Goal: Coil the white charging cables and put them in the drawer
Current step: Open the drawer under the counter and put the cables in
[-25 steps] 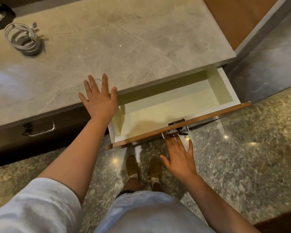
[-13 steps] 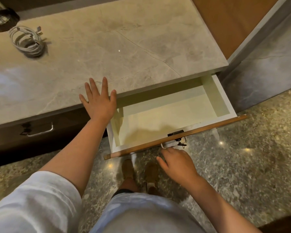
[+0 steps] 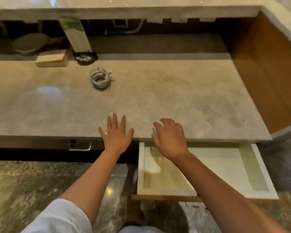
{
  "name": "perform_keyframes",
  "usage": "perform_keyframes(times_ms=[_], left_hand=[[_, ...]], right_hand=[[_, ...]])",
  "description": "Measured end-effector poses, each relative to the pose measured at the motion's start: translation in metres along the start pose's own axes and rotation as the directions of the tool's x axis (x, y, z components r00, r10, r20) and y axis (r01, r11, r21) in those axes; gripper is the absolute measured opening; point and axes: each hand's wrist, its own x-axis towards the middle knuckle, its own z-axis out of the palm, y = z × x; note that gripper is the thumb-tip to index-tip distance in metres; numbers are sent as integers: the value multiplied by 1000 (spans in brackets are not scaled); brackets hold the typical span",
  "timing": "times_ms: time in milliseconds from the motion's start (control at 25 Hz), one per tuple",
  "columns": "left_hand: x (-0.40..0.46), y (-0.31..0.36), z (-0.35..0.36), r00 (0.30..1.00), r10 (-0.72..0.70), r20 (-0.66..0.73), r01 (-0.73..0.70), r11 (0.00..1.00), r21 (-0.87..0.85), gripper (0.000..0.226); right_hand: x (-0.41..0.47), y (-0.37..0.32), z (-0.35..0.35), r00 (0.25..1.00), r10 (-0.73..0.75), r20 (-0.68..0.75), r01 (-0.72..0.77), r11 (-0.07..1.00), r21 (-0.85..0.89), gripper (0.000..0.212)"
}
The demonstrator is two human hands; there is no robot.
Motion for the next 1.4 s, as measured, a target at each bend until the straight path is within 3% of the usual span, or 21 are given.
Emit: perform_keyframes(times_ms=[400, 520, 640, 720, 840, 960, 1400], left_hand=[[59, -68, -19, 991, -123, -54, 123, 992, 7, 62], [59, -69, -15, 989, -126, -76, 126, 992, 0, 63], [59, -70, -16, 989, -119, -86, 118, 993, -10, 65], [59, -70, -17, 992, -114, -62, 113, 994, -13, 66], [59, -70, -18, 991, -114, -63, 112, 993, -31, 65], [59, -70, -17, 991, -111, -71, 108, 993, -47, 65], [60, -69, -16, 994, -100, -43, 100, 995, -5, 65]], right_hand=[[169, -72, 0, 993, -99, 66, 94, 992, 78, 46], [206, -92, 9, 985, -172, 3, 172, 982, 81, 50], [240, -115, 22, 940, -340, -29, 340, 940, 4, 50], [263, -129, 28, 906, -423, 34, 424, 902, -80, 42], [283, -139, 38, 871, -456, 181, 488, 846, -215, 30], [291, -138, 44, 858, -470, 209, 511, 823, -249, 31], [279, -108, 60, 841, -541, 5, 539, 836, -106, 16]])
